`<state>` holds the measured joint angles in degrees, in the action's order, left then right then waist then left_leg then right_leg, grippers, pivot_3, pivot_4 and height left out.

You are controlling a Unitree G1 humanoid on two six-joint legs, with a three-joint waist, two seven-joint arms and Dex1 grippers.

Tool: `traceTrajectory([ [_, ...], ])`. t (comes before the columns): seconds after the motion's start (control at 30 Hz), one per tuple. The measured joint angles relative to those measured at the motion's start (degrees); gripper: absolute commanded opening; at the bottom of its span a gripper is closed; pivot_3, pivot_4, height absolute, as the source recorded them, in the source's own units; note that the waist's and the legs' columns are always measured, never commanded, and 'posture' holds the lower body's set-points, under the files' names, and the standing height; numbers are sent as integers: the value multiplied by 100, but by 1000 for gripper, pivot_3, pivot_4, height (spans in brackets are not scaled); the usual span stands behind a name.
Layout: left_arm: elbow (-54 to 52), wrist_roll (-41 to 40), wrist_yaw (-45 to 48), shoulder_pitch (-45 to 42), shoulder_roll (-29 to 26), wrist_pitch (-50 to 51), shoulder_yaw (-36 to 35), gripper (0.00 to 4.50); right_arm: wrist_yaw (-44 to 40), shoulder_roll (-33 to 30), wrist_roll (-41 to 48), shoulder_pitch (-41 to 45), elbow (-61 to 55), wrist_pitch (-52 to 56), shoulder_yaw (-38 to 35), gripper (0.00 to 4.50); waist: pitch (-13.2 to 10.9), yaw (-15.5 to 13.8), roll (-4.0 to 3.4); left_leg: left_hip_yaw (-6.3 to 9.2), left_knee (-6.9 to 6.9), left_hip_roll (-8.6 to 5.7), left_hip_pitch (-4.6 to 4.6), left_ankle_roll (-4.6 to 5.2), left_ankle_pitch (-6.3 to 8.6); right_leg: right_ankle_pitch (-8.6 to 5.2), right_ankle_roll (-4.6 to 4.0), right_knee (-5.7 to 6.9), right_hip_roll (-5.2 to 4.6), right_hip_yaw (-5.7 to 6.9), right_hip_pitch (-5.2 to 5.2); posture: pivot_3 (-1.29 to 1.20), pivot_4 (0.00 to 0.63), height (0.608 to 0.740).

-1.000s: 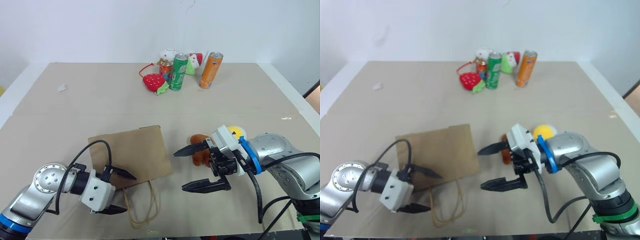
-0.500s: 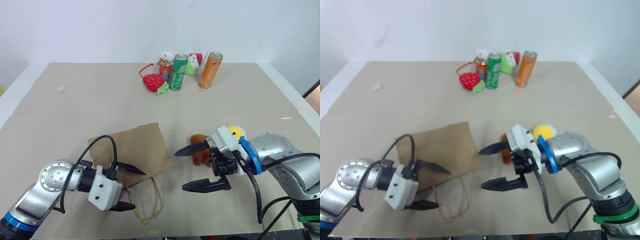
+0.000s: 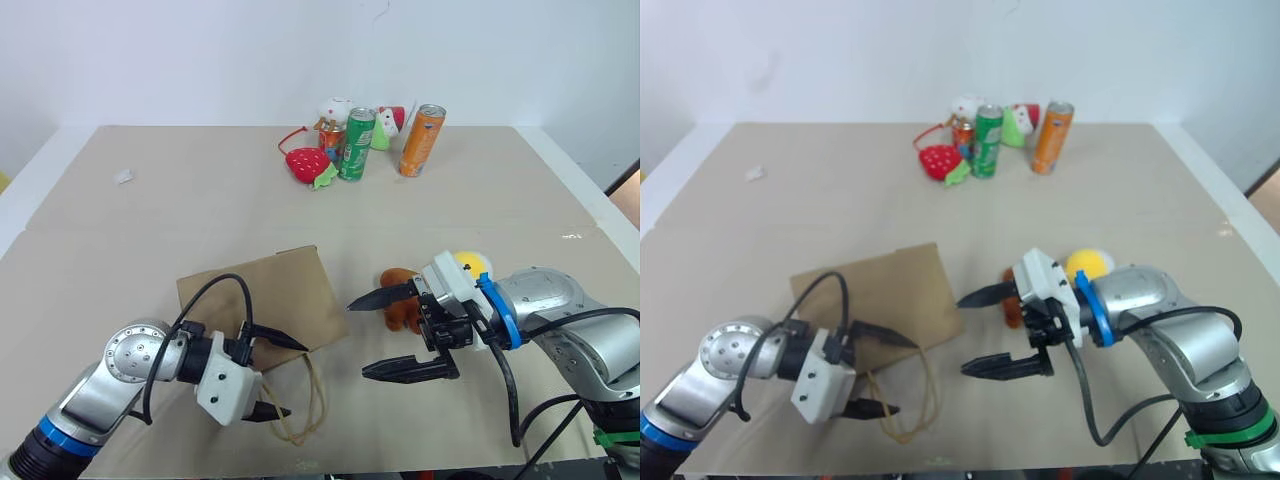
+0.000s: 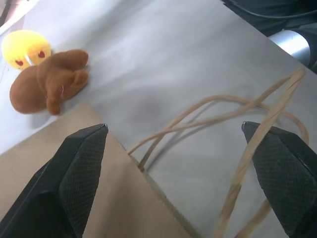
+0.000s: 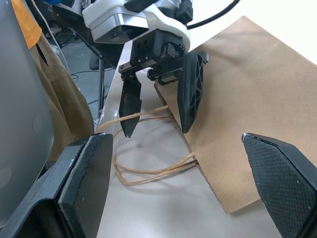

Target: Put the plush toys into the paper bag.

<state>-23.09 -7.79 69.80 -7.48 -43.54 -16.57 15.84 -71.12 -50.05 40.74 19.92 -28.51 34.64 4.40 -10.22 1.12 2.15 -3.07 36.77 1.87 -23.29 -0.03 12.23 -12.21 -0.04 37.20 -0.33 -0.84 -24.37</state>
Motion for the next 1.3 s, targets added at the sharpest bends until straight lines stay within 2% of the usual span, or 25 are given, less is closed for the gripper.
traceTrajectory([
  [0.07, 3, 9, 79, -14, -10, -123, 75, 2203, -1, 0, -18, -34, 0, -21, 0, 4500, 0, 2, 0, 0, 1, 0, 0, 0, 0, 0, 0, 0, 1, 0, 0, 0, 150, 740],
  [0.13, 14, 10, 93, -16, -16, -174, 108, 1688, -1, 0, -40, -34, 0, -33, 0, 4500, 0, 2, 0, 0, 1, 0, 0, 0, 0, 0, 1, 0, 1, 0, 0, 0, 150, 740],
  [0.2, 17, 2, 110, -36, -17, -212, 134, 758, -2, 0, -54, -34, 1, -70, 0, 4500, 0, 2, 0, 0, 3, 0, 0, 0, 0, 2, 2, 0, 2, 0, 0, 0, 150, 740],
  [0.27, 16, -20, 112, -91, -18, -211, 131, 73, -2, 0, -62, -34, 1, -85, 1, 4500, 0, 1, 0, 0, 5, 0, 0, 0, 0, 2, 3, 0, 2, -1, 1, 0, 150, 740],
  [0.5, 217, -583, -170, -470, 54, 418, -290, 73, 4, 6, -131, -102, 4, -120, 8, 4500, 0, 0, 0, 6, 15, 2, -1, 2, -1, 5, 8, 3, 5, 5, 5, 0, 150, 740],
  [0.67, 468, -632, -260, -717, 128, 551, -446, 73, 10, 35, -170, -103, 7, -158, 8, 4500, 0, -1, 0, 3, 21, 0, -2, 2, -1, 8, 12, 4, 6, 6, 6, 0, 150, 740],
  [0.77, 646, -773, -431, -903, 235, 814, -527, 73, 53, 109, -228, -101, 24, -216, 10, 4500, 0, 4, 0, -1, 25, -1, -4, 2, 0, 10, 16, 3, 3, 1, 6, 0, 150, 740],
  [0.83, 666, -963, -739, -1087, 547, 1192, -572, 73, 187, 248, -271, -81, 128, -215, 13, 4500, 0, 2, 0, 5, 36, 0, -9, 2, 0, 12, 19, 5, 4, 1, 7, 0, 150, 740],
  [0.87, 662, -1075, -966, -1171, 715, 1374, -670, 0, 324, 386, -270, -51, 208, -179, 13, 4099, 0, 1, 1, 5, 44, 1, -9, 2, 0, 16, 21, 7, 5, 0, 9, 0, 150, 740],
  [0.9, 662, -1075, -966, -1171, 715, 1374, -670, 0, 324, 386, -270, -51, 208, -179, 13, 4099, 0, 1, 0, 5, 44, 1, -9, 2, 0, 16, 21, 7, 5, 0, 9, 0, 150, 740],
  [0.93, 650, -1139, -1114, -1252, 789, 1490, -728, 0, 426, 509, -271, -32, 280, -138, 17, 3621, 0, 5, 0, 4, 49, 2, -10, 2, 0, 19, 20, 8, 7, -2, 9, 0, 150, 740],
  [0.97, 638, -1148, -1146, -1270, 808, 1525, -745, 0, 452, 530, -272, -32, 299, -124, 19, 3621, 0, 6, 0, 3, 49, 2, -9, 2, 0, 20, 20, 8, 7, -3, 9, 0, 150, 740],
  [1.03, 445, -1266, -1396, -1265, 901, 1797, -901, 0, 827, 954, -524, 103, 723, -155, 190, 2537, 1, 14, 2, 2, 54, 6, -9, 2, -1, 26, 18, 9, 12, -5, 10, 0, 150, 740],
  [1.13, 397, -1280, -1447, -1265, 901, 1829, -917, 0, 904, 1039, -600, 103, 818, -162, 271, 2015, 0, 9, 0, 2, 55, 4, -9, 2, -1, 26, 18, 10, 11, -6, 10, 0, 150, 740],
  [1.23, 364, -1299, -1597, -1254, 938, 1970, -988, 0, 1095, 1326, -748, 233, 1023, -205, 327, 711, 0, 13, 1, -2, 56, 5, -8, 2, 0, 28, 20, 10, 13, -9, 9, 0, 150, 740],
  [1.3, 303, -1322, -1734, -1267, 989, 2066, -1034, 0, 1235, 1523, -854, 343, 1115, -228, 485, 201, 0, 11, 1, 0, 56, 5, -10, 2, 0, 29, 20, 10, 13, -9, 9, 0, 150, 740],
])
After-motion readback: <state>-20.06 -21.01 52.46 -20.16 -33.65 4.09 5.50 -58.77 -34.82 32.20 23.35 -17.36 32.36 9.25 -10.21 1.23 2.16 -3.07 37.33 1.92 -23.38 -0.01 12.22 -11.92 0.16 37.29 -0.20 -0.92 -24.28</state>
